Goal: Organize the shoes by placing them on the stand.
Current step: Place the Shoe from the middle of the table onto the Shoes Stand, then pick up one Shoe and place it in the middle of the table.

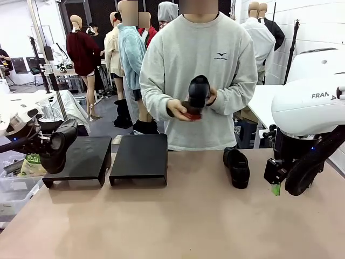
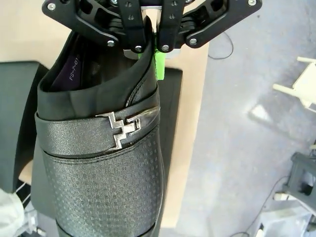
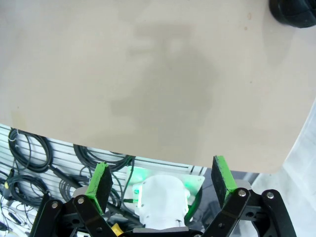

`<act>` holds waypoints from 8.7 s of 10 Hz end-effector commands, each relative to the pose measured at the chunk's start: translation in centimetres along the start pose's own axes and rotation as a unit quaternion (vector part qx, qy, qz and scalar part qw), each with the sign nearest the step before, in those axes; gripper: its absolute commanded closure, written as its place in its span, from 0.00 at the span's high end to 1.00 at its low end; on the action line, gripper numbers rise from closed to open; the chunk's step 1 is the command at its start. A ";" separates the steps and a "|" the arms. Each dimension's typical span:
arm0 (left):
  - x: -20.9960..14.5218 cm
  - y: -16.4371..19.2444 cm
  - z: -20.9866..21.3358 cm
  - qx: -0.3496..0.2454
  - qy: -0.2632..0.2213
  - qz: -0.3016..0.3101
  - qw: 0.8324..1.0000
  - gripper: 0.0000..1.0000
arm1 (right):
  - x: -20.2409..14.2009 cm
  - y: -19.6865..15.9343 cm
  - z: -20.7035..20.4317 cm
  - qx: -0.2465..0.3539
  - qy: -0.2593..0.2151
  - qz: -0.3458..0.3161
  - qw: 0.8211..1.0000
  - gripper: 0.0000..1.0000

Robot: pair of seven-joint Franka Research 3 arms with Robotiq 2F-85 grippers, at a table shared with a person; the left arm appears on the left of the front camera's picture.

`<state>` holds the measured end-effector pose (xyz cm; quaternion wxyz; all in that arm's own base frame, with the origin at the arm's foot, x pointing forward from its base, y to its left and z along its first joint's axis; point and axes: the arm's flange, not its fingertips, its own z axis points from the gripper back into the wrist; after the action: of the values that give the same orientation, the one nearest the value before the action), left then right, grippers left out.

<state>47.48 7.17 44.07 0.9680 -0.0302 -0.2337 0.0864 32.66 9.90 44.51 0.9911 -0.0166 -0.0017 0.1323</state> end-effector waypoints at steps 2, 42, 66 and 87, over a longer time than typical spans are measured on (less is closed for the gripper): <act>2.1 1.1 -1.3 -0.024 0.008 0.001 1.000 0.00 | -0.2 0.3 0.0 0.004 0.004 -0.008 1.000 1.00; -0.9 -4.6 8.0 0.014 -0.116 -0.116 0.986 1.00 | -0.2 0.3 0.0 0.004 0.004 -0.008 1.000 1.00; -11.2 -19.2 7.3 -0.160 0.151 -0.208 0.953 1.00 | 21.2 -16.4 4.4 0.026 0.030 -0.125 0.991 1.00; -11.2 -19.2 7.3 -0.160 0.151 -0.208 0.953 1.00 | 23.8 -17.9 -10.8 0.020 -0.035 -0.141 0.989 1.00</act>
<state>37.40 -13.81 47.77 0.9724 -0.1480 -0.0885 -0.1569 59.96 -1.42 34.38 0.9995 -0.0005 -0.0284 -0.0158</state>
